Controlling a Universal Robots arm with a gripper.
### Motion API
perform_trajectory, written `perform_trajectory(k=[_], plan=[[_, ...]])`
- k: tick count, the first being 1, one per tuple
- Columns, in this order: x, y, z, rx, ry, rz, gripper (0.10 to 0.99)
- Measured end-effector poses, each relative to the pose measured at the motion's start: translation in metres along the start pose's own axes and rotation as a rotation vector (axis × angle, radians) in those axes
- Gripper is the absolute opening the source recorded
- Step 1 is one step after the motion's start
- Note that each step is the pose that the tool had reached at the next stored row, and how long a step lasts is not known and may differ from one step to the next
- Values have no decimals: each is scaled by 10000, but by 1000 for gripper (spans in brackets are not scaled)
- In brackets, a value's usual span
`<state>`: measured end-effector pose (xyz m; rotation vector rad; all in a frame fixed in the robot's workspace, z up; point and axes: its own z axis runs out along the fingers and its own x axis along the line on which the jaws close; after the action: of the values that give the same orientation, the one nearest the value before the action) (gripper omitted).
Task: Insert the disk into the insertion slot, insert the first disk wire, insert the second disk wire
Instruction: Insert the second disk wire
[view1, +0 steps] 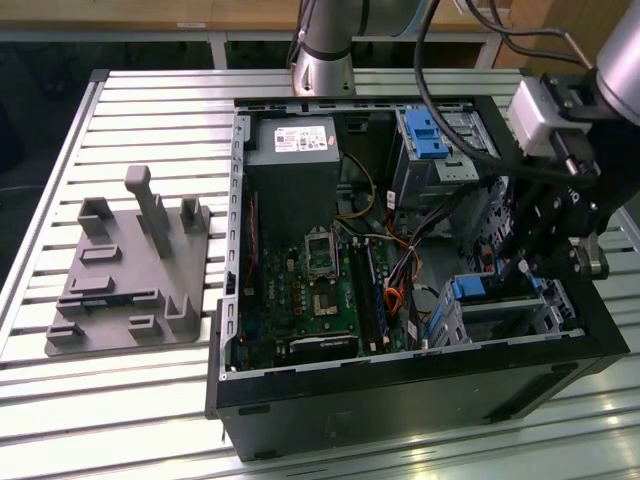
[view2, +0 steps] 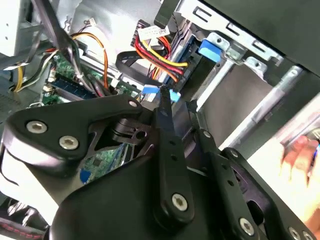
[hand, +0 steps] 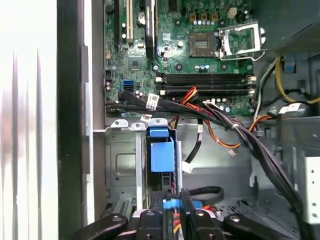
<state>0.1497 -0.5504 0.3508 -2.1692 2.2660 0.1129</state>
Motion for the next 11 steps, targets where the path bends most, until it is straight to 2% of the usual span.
perform_trajectory(k=[7,9,10,11], plan=[[-67,21,-281,70,-2,15,278],[-88,27,-302,79,11,15,263],[-94,28,-304,81,37,16,200],[-94,28,-303,81,39,16,200]])
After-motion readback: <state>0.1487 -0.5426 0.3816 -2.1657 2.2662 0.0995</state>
